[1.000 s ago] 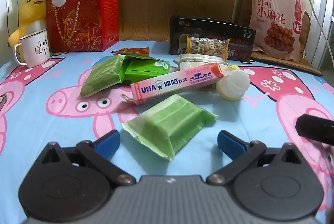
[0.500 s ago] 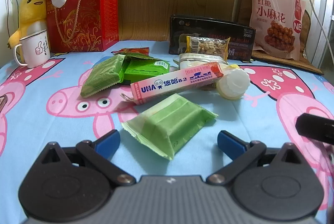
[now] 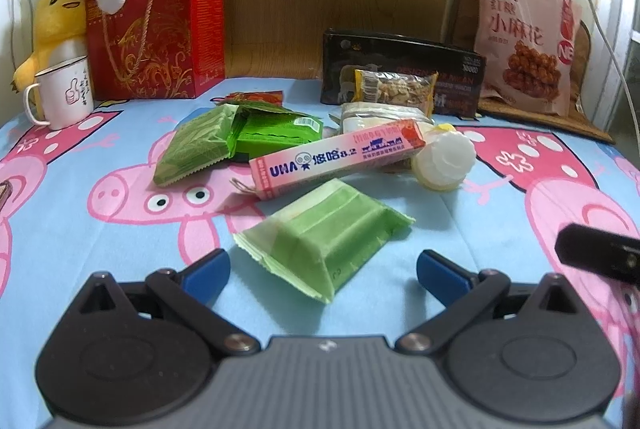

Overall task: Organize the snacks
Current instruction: 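Move both grippers toward the light green wafer pack on the sheet, then close both grippers on the green wafer pack and lift it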

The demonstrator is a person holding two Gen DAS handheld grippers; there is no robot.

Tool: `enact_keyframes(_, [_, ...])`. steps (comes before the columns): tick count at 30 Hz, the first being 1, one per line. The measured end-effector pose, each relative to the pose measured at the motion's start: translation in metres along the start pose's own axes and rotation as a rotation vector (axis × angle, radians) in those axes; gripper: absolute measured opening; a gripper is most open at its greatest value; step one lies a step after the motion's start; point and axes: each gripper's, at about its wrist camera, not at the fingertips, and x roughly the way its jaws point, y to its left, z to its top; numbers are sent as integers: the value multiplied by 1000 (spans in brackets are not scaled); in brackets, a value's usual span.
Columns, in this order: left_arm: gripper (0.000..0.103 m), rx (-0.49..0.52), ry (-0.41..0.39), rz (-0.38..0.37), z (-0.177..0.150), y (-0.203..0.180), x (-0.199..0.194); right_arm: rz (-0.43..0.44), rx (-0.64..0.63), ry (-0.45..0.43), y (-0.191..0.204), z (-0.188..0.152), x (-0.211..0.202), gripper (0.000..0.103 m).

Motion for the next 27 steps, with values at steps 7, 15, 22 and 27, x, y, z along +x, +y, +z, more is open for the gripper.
enact_keyframes(7, [103,50,21,-142,-4,25,-12,-25,-99,54,10,2,5,103])
enact_keyframes(15, [101,-67,30,-216,-7,66,-29,73,-447,225,36,5,24,88])
enact_keyframes(22, [71,-262,82,-351,19,96,-7,165,-565,269,61,13,57,82])
enact_keyframes(27, [65,-236,89,-397,31,87,12,193,-592,297,72,16,84,85])
